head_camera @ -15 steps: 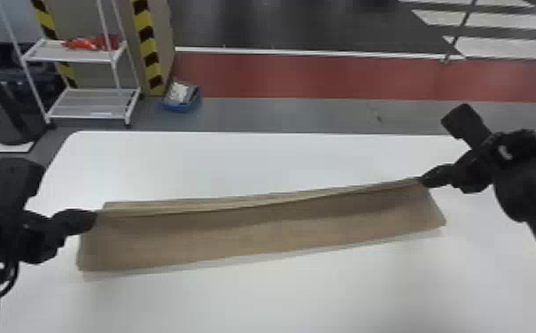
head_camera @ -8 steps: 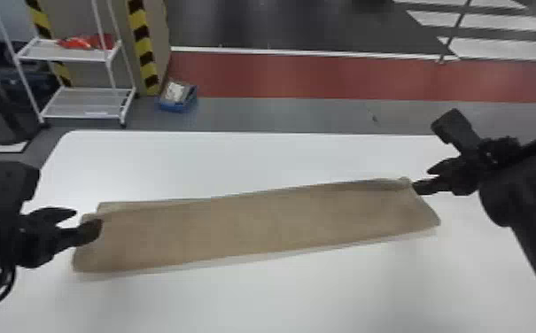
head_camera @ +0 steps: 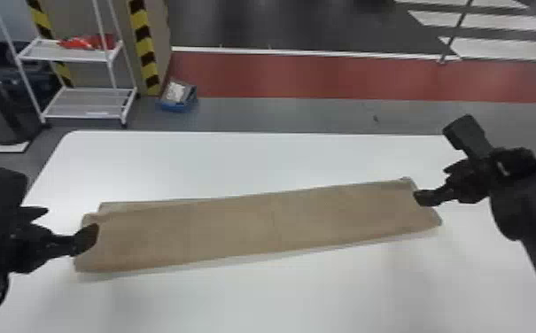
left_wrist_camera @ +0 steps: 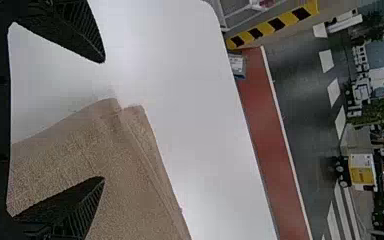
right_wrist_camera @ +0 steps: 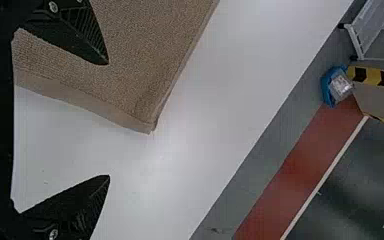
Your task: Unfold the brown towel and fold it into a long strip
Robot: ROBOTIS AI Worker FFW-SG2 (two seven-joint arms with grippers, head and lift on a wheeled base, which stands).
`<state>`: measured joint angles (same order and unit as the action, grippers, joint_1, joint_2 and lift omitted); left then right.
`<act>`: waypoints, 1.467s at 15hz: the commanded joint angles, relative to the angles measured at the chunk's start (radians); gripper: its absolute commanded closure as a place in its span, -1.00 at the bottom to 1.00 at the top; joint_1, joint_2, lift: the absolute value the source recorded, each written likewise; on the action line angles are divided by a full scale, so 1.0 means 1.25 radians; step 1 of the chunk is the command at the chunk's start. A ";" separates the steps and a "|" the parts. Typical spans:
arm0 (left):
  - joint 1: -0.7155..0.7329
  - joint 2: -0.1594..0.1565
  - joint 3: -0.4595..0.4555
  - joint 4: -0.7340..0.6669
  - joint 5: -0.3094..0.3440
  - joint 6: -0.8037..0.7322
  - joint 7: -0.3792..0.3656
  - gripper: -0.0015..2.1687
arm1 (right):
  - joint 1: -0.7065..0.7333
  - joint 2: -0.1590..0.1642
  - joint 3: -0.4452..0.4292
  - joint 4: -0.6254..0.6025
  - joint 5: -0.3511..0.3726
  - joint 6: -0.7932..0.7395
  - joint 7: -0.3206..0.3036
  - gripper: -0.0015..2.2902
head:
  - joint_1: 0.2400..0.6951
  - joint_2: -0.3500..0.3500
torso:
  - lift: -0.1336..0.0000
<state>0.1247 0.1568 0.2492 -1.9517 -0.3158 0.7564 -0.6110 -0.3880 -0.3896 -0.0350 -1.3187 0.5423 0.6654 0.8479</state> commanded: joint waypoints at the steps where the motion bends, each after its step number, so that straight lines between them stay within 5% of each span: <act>1: 0.059 -0.030 0.050 -0.032 0.102 -0.098 0.040 -0.98 | 0.087 0.025 -0.060 -0.142 -0.076 0.056 -0.022 -0.94 | 1.00 -0.20 | -0.43; 5: 0.159 -0.116 0.141 -0.054 0.399 -0.336 0.074 -0.98 | 0.269 0.144 -0.125 -0.410 -0.230 0.154 -0.180 -0.94 | 1.00 -0.14 | -0.43; 7: 0.211 -0.128 0.136 -0.059 0.439 -0.490 0.128 -0.98 | 0.364 0.226 -0.128 -0.496 -0.293 0.083 -0.300 -0.93 | 1.00 -0.08 | -0.43; 9: 0.251 -0.128 0.120 -0.048 0.483 -0.571 0.156 -0.98 | 0.452 0.298 -0.108 -0.526 -0.327 -0.113 -0.357 -0.92 | 1.00 0.07 | -0.43; 10: 0.267 -0.128 0.115 -0.036 0.499 -0.606 0.175 -0.98 | 0.472 0.312 -0.097 -0.527 -0.339 -0.157 -0.370 -0.92 | 1.00 0.14 | -0.43; 14: 0.336 -0.128 0.057 0.005 0.459 -0.792 0.245 -0.98 | 0.520 0.312 -0.044 -0.495 -0.357 -0.329 -0.434 -0.92 | 1.00 0.36 | -0.43; 18: 0.348 -0.128 0.035 -0.012 0.388 -0.719 0.302 -0.98 | 0.585 0.312 0.061 -0.423 -0.369 -0.604 -0.580 -0.92 | 1.00 0.46 | -0.43; 22: 0.353 -0.128 0.014 -0.035 0.342 -0.687 0.322 -0.98 | 0.609 0.312 0.116 -0.421 -0.359 -0.604 -0.613 -0.92 | 1.00 0.61 | -0.43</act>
<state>0.5621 0.0000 0.2744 -1.9892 0.1243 -0.1100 -0.2087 0.3642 0.0000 0.0919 -1.8456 0.0922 -0.0881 0.0815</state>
